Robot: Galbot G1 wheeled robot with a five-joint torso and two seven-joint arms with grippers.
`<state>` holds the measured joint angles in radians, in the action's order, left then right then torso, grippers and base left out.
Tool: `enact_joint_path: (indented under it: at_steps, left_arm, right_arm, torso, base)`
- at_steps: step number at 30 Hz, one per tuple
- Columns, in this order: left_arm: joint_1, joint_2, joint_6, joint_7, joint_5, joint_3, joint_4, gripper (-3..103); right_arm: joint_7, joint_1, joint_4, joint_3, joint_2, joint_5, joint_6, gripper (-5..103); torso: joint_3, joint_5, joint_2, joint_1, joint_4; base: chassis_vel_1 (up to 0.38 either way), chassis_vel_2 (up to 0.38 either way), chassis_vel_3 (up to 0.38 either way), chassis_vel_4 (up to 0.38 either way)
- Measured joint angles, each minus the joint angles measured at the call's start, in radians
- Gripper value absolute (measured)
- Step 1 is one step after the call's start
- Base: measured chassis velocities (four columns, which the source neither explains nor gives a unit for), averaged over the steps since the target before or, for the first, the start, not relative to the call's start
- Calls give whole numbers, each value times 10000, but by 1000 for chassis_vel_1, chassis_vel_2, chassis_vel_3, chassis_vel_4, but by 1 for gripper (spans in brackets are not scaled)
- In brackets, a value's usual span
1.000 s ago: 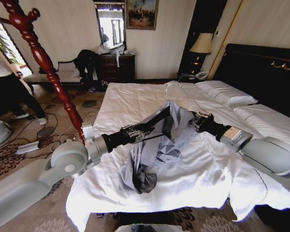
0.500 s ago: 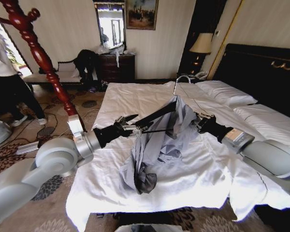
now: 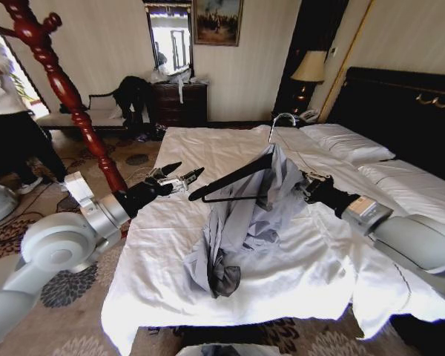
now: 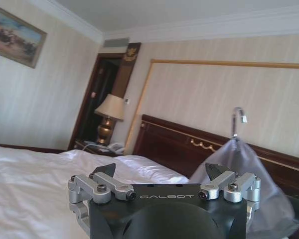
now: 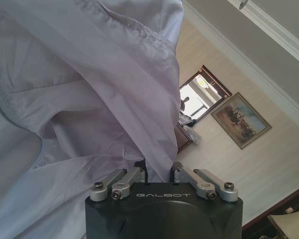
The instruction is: Pick up the clothes from the bed and hang them on the clothes hanger.
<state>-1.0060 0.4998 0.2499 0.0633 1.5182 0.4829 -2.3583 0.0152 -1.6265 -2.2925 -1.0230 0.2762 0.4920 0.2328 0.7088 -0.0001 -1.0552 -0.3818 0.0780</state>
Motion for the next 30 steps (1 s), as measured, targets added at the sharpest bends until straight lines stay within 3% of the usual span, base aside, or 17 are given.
enact_joint_path:
  at_steps: [12, 30]
  left_arm:
    - [-994, 700, -49, -140, -570, -25, 902, 100]
    - [-2833, 1264, -114, -828, -2820, -1295, 882, 96]
  right_arm:
    - [7, 7, -183, -10, 159, 1, 39, 20]
    - [-3, 91, -159, 1, 413, 52, 92, 20]
  torso:
    - [1, 0, 1, -1, -1]
    - [0, 1, 0, -1, -2]
  base:
    - [0, 0, 0, 0]
    - [0, 0, 0, 0]
